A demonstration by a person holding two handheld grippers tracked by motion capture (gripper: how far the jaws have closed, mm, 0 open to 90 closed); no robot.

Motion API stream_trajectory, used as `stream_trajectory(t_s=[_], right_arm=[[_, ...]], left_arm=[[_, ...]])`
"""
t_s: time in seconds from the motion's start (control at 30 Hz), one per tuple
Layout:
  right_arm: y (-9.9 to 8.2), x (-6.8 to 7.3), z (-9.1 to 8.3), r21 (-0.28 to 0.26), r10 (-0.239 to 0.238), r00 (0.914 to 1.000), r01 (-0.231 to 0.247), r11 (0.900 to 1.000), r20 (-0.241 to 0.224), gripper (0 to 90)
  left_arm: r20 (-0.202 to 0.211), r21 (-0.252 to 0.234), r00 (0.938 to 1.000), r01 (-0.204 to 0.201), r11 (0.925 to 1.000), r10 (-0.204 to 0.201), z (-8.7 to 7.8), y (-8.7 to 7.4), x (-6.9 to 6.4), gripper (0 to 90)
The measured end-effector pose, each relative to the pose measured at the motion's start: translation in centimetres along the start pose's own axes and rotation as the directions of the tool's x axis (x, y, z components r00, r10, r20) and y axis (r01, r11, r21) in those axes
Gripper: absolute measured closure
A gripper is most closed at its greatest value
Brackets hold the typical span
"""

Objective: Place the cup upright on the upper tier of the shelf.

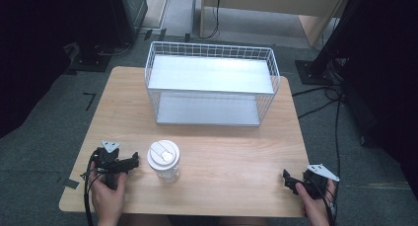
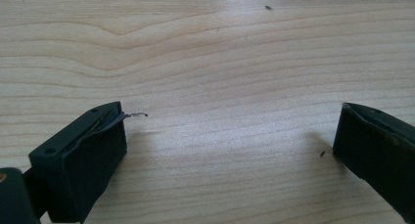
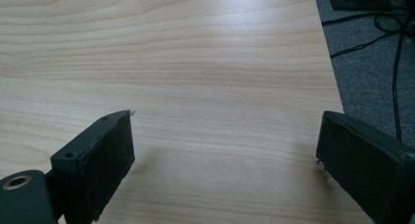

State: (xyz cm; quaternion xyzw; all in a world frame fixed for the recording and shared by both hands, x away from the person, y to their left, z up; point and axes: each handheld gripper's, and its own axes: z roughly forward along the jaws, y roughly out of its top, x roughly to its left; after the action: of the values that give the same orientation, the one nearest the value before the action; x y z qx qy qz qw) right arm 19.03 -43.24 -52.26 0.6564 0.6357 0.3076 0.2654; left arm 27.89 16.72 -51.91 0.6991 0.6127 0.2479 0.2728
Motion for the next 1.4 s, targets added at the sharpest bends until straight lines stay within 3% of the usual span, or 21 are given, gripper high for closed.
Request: stream_trajectory(t_s=[0.17, 0.33, 0.6, 0.8, 0.83, 1.4], right_arm=[[0.2, 0.5, -0.3, -0.027, -0.004, 0.9999, 0.003, 0.9996, -0.015, 7.2], [1.2, 2.7, -0.9, -0.054, -0.046, 0.9972, 0.043, 0.9976, -0.059, 7.2], [2.8, 6.6, -1.5, -0.09, -0.126, 0.982, 0.115, 0.9893, -0.14, 7.3], [3.5, 8.6, -1.9, -0.113, -0.153, 0.9708, 0.134, 0.9846, -0.184, 7.4], [3.8, 9.6, -2.2, -0.126, -0.174, 0.9629, 0.151, 0.9805, -0.206, 7.4], [5.3, 15.7, -2.2, -0.175, -0.254, 0.9137, 0.206, 0.9627, -0.317, 7.5]], left_arm=[[0.0, -0.001, 1.0, 0.001, 1.0, -0.001, 0.0, 0.0, 0.0, 0.0], [0.0, 0.001, 1.0, 0.0, 1.0, 0.0, 0.0, 0.0, 0.0, 0.0], [0.0, 0.0, 1.0, 0.0, 1.0, 0.0, 0.0, 0.0, 0.0, 0.0], [0.0, 0.001, 1.0, -0.001, 1.0, 0.001, 0.0, 0.0, 0.0, 0.0], [0.0, 0.001, 1.0, -0.001, 1.0, 0.001, 0.0, 0.0, 0.0, 0.0], [0.0, 0.0, 1.0, 0.0, 1.0, 0.0, 0.0, 0.0, 0.0, 0.0]])
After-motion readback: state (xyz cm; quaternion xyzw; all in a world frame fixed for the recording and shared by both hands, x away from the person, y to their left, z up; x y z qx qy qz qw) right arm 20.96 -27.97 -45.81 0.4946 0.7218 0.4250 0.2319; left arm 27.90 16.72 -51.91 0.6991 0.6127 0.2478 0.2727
